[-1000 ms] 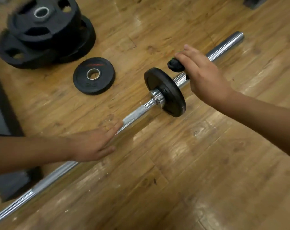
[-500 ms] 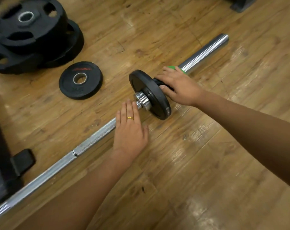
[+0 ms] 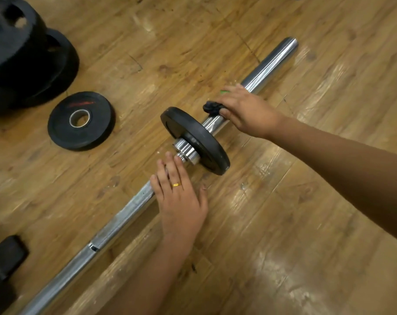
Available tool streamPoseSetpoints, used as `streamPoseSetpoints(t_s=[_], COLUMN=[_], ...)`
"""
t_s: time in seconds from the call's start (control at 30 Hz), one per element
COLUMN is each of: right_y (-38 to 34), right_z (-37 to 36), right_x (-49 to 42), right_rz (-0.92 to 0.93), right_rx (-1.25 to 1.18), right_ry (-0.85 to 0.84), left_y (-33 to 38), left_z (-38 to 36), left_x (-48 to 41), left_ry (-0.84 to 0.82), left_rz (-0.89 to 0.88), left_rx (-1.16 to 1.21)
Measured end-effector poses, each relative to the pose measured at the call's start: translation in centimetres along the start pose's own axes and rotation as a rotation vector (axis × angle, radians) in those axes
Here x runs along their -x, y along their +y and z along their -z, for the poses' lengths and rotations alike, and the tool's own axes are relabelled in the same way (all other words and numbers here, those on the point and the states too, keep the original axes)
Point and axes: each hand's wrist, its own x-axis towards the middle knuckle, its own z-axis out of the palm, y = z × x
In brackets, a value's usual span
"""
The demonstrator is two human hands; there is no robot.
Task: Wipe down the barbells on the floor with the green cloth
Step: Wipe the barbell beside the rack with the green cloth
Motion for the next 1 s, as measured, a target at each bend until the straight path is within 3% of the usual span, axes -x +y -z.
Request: streamPoseSetpoints(t_s=[0.17,0.33,0.5,0.67,0.87,1.0], right_y=[-2.4,-1.1,-1.8,0.2,-1.0,0.4], right_z=[-1.5,-0.5,-1.1,-0.3,-0.5,0.5], right_x=[3.2,3.5,6.1,6.0,8.8,9.0], right_rz=[0.150,-0.104,0.045,-0.172,-0.028,-0.231], right_rx=[-0.014,-0.043,-0.015,-0.048,-0.026,-0.074], right_ry=[0.007,0.086,0.008,0.101,0.045,0.114], left_y=[0.9,1.9,2.0,1.6,1.4,2.1], left_z=[0.1,1.2,2.8,4.4,4.2,3.9], left_x=[1.4,2.8,4.4,4.4,5.8,6.7], left_ry=[-0.008,-0.049,-0.159,-0.196,-0.203,-0.218], left_rz=[-0.010,-0.047,-0.113,-0.213,-0.279,-0.296], left_rx=[0.047,0.074,0.159,0.091,0.050,0.042])
